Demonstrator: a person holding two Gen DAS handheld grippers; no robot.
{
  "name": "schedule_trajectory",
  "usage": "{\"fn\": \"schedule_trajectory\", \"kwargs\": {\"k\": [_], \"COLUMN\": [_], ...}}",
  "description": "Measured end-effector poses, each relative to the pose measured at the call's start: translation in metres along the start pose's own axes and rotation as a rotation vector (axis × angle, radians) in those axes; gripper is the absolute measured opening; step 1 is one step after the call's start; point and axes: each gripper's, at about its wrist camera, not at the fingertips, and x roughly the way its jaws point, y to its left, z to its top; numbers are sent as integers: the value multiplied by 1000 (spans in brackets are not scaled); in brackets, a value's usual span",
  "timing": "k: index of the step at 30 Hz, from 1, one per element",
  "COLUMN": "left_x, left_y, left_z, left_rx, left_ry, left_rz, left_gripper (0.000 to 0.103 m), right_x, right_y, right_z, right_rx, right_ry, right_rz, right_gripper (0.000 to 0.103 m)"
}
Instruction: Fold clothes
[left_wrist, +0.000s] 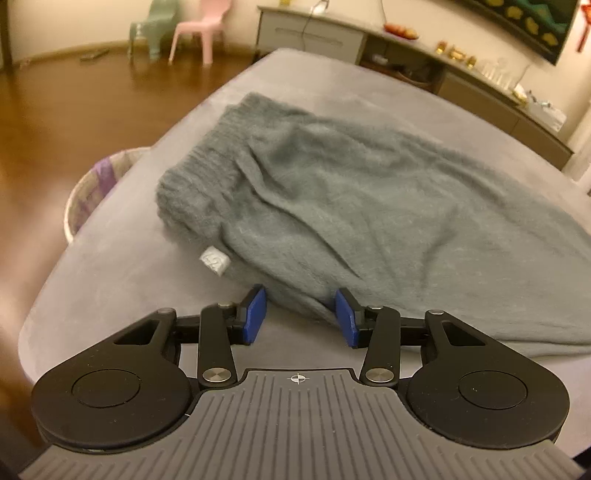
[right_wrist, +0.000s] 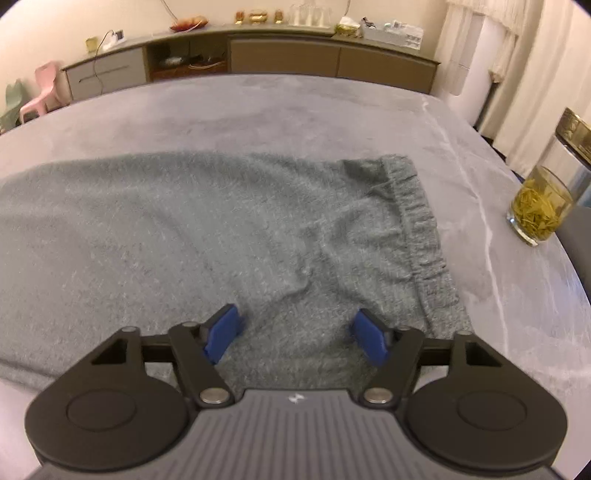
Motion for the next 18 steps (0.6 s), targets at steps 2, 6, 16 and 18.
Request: {"fn": "schedule_trajectory", "kwargs": {"k": [2, 6, 16, 18], "left_x": [3, 15, 4, -14], "left_y": [4, 22, 33, 26], "left_z": [2, 15, 10, 10], "left_rx": [27, 25, -8, 1], "left_ry": [-28, -56, -57, -85], "left_rz": [29, 51, 55, 42], "left_gripper": [38, 44, 42, 39], "right_x": [4, 10, -34, -43], "right_y": [-2, -11, -83, -102], "right_z": [0, 2, -1, -10], "right_rx": [9, 46, 426, 525], "right_ry": [19, 42, -149, -174], "right_rz": [-8, -30, 9, -28], "right_gripper": [78, 79, 62, 67]}}
